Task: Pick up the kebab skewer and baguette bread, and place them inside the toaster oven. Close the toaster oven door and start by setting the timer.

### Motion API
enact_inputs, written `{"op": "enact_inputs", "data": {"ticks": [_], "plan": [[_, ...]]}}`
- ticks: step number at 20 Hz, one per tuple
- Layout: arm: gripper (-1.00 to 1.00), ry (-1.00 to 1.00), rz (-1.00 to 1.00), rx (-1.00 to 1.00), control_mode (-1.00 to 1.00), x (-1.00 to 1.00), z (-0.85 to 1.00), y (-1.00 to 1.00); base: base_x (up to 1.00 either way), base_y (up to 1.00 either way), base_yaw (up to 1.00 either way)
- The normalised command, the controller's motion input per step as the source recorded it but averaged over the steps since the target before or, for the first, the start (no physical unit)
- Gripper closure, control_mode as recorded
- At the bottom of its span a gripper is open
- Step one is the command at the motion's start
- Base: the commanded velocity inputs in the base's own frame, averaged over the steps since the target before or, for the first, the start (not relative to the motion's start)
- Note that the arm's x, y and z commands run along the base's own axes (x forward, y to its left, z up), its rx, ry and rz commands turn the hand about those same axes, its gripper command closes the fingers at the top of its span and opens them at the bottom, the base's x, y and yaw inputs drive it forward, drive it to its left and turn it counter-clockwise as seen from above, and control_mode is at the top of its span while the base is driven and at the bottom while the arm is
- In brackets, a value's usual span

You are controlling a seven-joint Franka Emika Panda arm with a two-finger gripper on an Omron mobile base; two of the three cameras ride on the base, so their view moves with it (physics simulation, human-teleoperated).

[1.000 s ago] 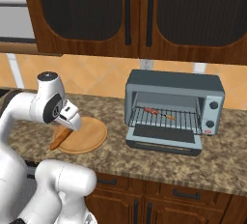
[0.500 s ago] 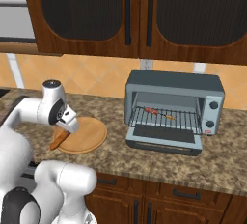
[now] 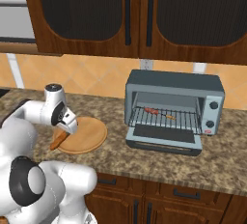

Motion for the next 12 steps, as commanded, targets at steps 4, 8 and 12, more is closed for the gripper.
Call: {"op": "enact_inputs", "data": {"ticks": [4,8,12], "plan": [[-1.0,0.0,0.0,0.0,-1.0,0.21,-0.4,0.06,0.0,0.0,0.0],[-1.0,0.0,0.0,0.0,-1.0,0.23,-0.36,0.08,0.0,0.0,0.0],[-1.0,0.0,0.0,0.0,-1.0,0.18,-0.34,0.1,0.0,0.0,0.0]]}}
